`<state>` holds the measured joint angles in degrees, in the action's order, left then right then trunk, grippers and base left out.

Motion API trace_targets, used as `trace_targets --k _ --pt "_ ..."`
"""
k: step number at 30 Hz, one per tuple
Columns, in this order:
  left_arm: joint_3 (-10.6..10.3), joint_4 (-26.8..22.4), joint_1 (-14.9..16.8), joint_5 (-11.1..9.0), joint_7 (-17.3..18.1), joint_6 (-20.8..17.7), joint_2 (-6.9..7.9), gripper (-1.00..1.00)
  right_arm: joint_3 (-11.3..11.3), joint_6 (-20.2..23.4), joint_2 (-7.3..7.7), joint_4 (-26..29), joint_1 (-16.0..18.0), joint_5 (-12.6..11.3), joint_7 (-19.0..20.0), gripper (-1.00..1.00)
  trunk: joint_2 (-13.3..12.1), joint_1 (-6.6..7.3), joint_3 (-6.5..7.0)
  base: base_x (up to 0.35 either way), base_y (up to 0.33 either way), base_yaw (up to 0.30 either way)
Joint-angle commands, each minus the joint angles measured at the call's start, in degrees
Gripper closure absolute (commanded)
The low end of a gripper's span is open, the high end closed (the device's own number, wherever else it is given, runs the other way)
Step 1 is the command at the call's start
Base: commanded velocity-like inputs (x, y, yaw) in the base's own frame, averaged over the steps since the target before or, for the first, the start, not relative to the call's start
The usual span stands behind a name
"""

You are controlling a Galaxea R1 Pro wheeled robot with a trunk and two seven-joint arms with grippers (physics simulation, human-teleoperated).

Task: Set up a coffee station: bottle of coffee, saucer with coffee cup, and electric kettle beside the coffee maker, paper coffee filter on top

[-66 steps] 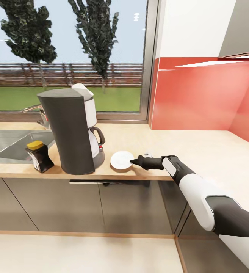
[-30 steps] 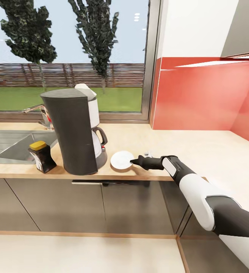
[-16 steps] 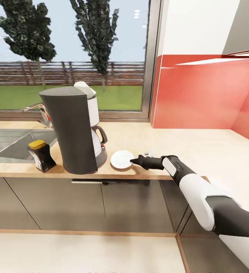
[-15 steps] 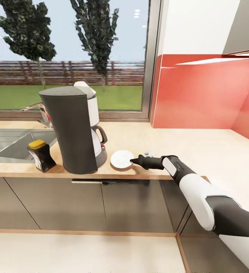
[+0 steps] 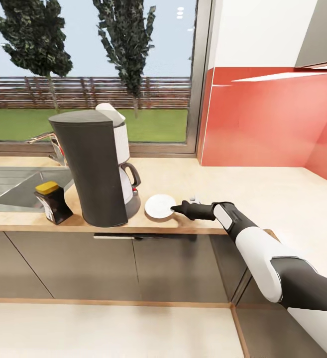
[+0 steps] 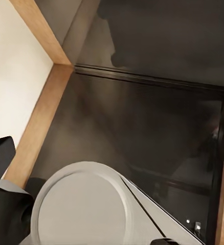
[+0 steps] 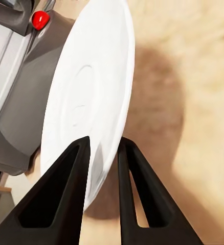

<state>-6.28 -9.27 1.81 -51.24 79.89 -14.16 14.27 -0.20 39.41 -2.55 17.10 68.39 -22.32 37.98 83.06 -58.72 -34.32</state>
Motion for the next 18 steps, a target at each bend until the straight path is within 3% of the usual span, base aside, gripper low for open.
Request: trace_targets --k 1,6,7,18 --pt "-0.48 0.0 0.04 -0.52 0.18 -0.6 0.04 -1.0 0.37 -0.12 0.0 -1.89 -0.01 0.7 -0.1 1.0 0.02 -0.01 -0.07 0.0 0.0 0.0" --pt "-0.48 0.02 0.04 -0.52 0.19 -0.61 0.06 -1.0 0.37 -0.12 0.0 -1.89 0.01 0.71 -0.1 1.0 0.02 -0.01 -0.07 0.0 0.0 0.0" --pt "-0.48 0.03 0.04 -0.52 0.18 -0.62 0.06 -1.0 0.37 -0.12 0.0 -1.89 0.01 0.71 -0.1 -1.0 0.02 -0.01 -0.07 0.0 0.0 0.0" --pt "-0.48 0.04 0.04 -0.52 0.18 -0.66 0.06 -1.0 0.37 -0.12 0.0 -1.89 0.01 0.75 -0.1 -1.0 0.02 -0.01 -0.07 0.0 0.0 0.0"
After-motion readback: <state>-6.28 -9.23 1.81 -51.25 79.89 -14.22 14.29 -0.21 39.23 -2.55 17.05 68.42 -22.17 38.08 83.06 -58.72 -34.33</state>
